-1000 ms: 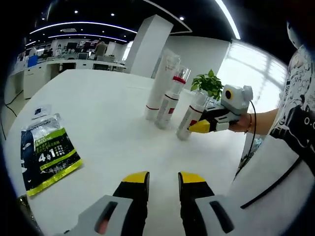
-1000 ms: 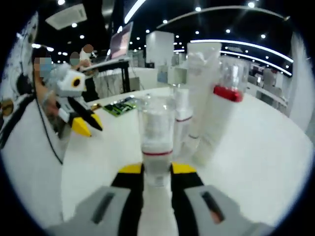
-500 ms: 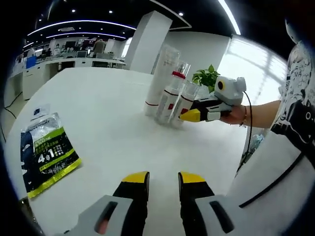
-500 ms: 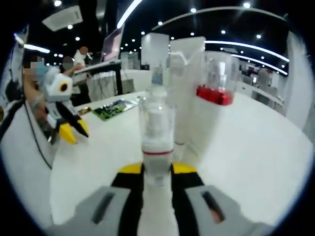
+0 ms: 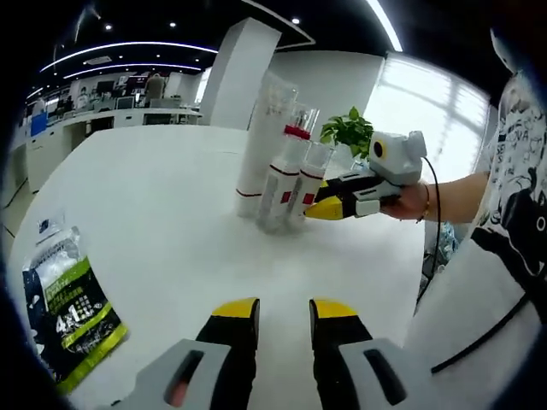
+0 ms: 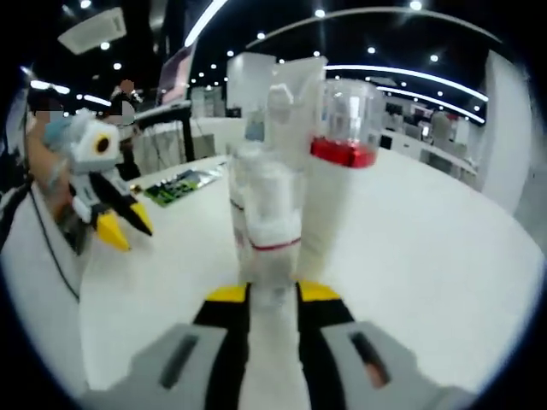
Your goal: Arrange the skincare products in the storage area until every visible bottle or jar stands upright without overlapping.
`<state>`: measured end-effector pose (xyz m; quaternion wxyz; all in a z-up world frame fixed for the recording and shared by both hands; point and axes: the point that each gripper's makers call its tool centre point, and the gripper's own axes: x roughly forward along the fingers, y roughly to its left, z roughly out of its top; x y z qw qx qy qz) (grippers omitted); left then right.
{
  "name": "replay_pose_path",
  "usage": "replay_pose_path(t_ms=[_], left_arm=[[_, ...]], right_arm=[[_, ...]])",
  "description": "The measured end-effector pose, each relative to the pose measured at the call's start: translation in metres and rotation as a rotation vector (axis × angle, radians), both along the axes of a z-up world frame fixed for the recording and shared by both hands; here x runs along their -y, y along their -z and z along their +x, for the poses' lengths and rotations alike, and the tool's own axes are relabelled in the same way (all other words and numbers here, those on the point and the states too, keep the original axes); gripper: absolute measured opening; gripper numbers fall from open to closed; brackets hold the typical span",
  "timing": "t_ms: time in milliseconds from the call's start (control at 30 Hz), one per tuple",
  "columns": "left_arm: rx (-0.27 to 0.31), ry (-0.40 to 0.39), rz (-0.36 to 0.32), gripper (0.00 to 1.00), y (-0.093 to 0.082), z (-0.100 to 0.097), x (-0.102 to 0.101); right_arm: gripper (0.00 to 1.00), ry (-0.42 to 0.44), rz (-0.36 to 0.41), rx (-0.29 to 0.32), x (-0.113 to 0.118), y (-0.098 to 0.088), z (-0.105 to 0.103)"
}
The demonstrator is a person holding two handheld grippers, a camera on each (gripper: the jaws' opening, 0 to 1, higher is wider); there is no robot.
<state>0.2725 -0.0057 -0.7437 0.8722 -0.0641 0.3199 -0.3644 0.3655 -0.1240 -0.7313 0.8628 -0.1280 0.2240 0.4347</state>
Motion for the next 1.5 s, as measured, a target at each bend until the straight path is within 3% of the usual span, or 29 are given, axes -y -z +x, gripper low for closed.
replay_pose_path(t_ms=[167, 467, 767, 900, 1267, 1400, 1500], left_arm=[[0.056, 0.05, 0.027, 0.23, -0.009, 0.025, 0.015], [0.169, 0.155, 0.151, 0.23, -0.014, 0.07, 0.047], [0.203, 0.179, 0.176, 0.21, -0.018, 0.086, 0.062], [0.171, 0.176, 0.156, 0.2, -0.016, 0.085, 0.064], [0.165, 0.188, 0.162, 0.2, -0.011, 0.084, 0.069], [0.144, 0.166, 0.187, 0.21, -0.006, 0.078, 0.058], [0.052, 0.071, 0.102, 0.22, -0.009, 0.067, 0.047]], right_arm=[[0.15, 0.028, -0.006, 0.0, 0.007, 0.0, 0.003], [0.12, 0.032, -0.005, 0.013, 0.001, -0.007, 0.004], [0.12, 0.03, -0.019, 0.017, -0.002, -0.009, 0.003], [0.12, 0.033, -0.023, 0.014, -0.002, -0.008, 0.003], [0.12, 0.05, -0.032, -0.004, -0.002, -0.006, 0.003], [0.13, 0.088, -0.022, -0.036, 0.005, -0.002, 0.0], [0.16, 0.1, -0.01, -0.068, 0.008, 0.001, -0.007]])
